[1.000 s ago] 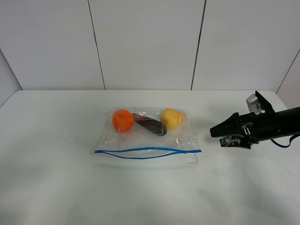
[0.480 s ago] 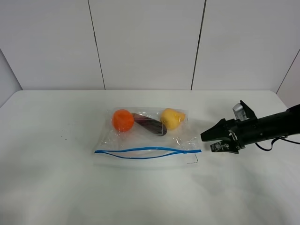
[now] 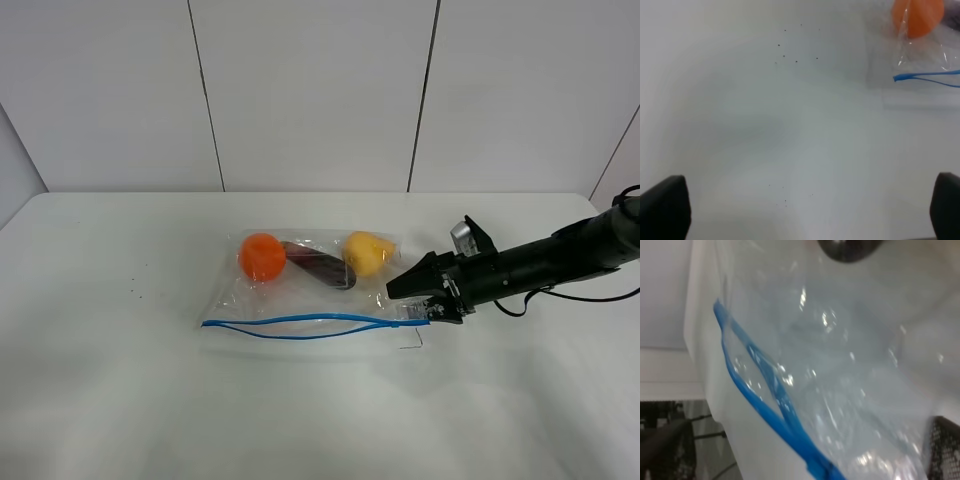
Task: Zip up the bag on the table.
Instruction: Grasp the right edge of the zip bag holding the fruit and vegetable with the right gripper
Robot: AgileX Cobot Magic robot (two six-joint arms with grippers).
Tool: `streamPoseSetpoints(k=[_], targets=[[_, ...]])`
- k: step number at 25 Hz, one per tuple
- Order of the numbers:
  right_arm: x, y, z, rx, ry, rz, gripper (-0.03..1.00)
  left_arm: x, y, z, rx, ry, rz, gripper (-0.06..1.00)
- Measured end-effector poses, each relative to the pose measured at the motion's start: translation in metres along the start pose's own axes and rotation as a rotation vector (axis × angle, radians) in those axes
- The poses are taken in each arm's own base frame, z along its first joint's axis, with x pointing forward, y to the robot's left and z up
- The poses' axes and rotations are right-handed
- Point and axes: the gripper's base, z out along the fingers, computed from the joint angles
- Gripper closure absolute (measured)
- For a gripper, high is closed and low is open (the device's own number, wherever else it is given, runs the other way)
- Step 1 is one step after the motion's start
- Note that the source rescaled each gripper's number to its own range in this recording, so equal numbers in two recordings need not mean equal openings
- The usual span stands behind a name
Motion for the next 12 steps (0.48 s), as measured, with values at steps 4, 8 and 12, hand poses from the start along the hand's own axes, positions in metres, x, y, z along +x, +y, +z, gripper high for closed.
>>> streamPoseSetpoints(k=[4, 8, 12], targets=[[0.0005, -0.0021, 0.0065, -0.012, -0.006, 0.025, -0.03, 0.0, 0.0, 0.0, 0.0, 0.0, 0.0, -0.06], [0.0007, -0.0018, 0.0074, -0.014, -0.003, 0.026, -0.03, 0.0, 0.0, 0.0, 0.0, 0.0, 0.0, -0.06], [0.0009, -0.0018, 0.0075, -0.018, -0.002, 0.031, 0.1, 0.0, 0.0, 0.0, 0.0, 0.0, 0.0, -0.06]])
